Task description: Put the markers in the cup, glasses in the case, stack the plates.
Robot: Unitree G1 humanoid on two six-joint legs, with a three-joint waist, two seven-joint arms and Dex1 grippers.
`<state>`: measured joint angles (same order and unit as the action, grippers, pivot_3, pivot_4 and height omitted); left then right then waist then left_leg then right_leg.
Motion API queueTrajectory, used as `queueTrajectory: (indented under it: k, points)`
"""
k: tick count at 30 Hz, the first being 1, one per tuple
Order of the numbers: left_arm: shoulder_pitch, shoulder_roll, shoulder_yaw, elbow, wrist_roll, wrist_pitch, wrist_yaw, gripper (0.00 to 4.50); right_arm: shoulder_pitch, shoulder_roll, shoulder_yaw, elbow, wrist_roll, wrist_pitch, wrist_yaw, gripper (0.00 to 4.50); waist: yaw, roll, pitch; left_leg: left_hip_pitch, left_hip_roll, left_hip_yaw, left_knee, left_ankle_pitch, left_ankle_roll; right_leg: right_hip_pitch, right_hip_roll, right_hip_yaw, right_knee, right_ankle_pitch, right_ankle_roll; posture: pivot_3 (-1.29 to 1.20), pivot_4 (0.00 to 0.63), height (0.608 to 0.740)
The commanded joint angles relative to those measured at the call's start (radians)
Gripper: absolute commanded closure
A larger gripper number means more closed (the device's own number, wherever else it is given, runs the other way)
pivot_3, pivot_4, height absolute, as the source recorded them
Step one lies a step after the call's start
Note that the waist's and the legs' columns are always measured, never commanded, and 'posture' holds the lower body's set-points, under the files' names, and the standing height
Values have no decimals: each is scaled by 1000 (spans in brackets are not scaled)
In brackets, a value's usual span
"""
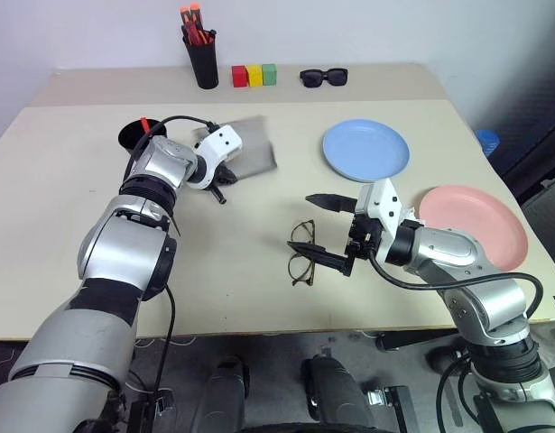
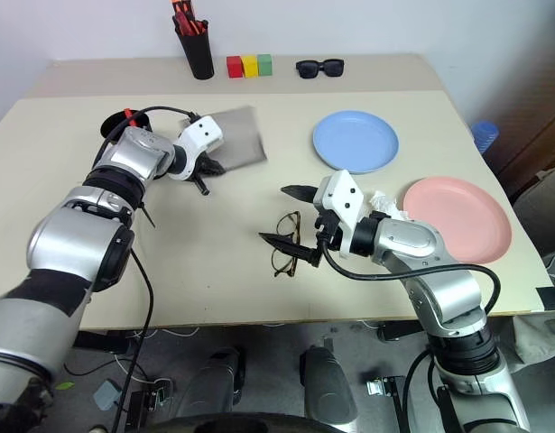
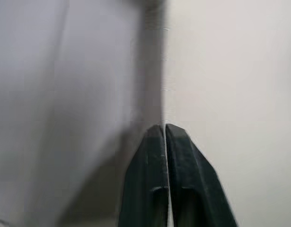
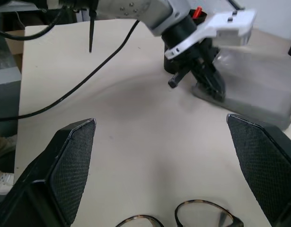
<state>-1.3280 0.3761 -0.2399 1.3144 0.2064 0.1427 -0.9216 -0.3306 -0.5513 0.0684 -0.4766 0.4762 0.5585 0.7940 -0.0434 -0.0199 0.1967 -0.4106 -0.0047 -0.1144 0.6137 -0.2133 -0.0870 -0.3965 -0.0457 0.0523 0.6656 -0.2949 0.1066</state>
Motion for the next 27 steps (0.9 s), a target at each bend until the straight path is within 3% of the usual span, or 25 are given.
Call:
queueTrajectory:
  k: [1,5,9,15,22,27]
  points:
    - [4,-6,30,-23,-14,-61,-34,4474,-9,-10,-17,-42,15,-7,-2,0,0,0,0,0,0,0,0,0,0,0,0,0,0,0,0,0,150,740]
    - [12,1,47,-49,-24,-94,-110,4474,-18,-13,-12,-34,13,-9,5,0,0,0,0,0,0,0,0,0,0,0,0,0,0,0,0,0,150,740]
    - [47,46,29,-142,-37,-93,-343,4474,-32,-24,-11,-22,12,-9,19,0,-3,0,0,0,0,0,0,0,0,0,0,0,0,0,0,0,150,740]
    - [186,172,-36,-458,-40,70,-623,4474,-35,-85,-19,-29,44,18,84,0,-7,0,0,0,0,0,0,0,0,0,0,0,1,0,0,0,150,740]
    - [371,242,-40,-893,-107,348,-678,4474,-24,-112,-5,-23,36,8,115,0,2,0,0,0,1,0,1,0,0,1,0,0,1,0,0,0,150,740]
    - [430,258,-57,-1021,-132,462,-650,4474,-27,-104,6,-21,29,6,117,0,-1,0,0,0,1,0,1,0,0,1,0,0,1,0,0,0,150,740]
